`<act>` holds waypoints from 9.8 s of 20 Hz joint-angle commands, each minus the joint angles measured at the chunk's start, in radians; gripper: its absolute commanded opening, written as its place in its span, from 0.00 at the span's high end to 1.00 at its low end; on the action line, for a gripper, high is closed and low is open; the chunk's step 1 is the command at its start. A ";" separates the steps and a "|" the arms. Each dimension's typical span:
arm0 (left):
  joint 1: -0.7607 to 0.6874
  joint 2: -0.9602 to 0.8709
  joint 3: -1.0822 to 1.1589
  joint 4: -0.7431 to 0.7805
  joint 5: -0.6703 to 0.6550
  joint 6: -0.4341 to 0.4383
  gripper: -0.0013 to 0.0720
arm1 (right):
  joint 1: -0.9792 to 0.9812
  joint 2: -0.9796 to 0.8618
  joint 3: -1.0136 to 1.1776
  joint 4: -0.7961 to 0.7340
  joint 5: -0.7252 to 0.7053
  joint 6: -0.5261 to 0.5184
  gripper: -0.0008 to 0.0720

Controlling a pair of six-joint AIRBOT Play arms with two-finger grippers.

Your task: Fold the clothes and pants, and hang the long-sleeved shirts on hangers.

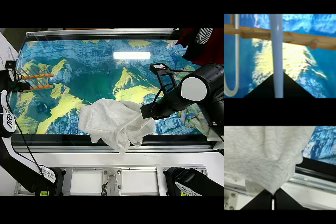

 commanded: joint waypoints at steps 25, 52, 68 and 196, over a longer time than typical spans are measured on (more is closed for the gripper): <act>-0.285 0.718 -0.180 -0.811 -0.804 0.774 0.95 | 0.000 0.000 0.000 0.000 0.000 0.000 0.96; -0.362 1.598 -1.021 -0.923 -0.885 0.752 0.95 | 0.000 0.001 0.000 0.000 0.000 0.000 0.96; -0.649 1.311 -1.020 -0.780 -0.676 0.574 0.95 | 0.000 0.001 0.000 0.000 0.000 0.000 0.96; -0.689 0.610 -0.777 -1.099 -0.295 1.260 0.95 | 0.267 -0.208 0.196 0.038 -0.371 -0.008 0.96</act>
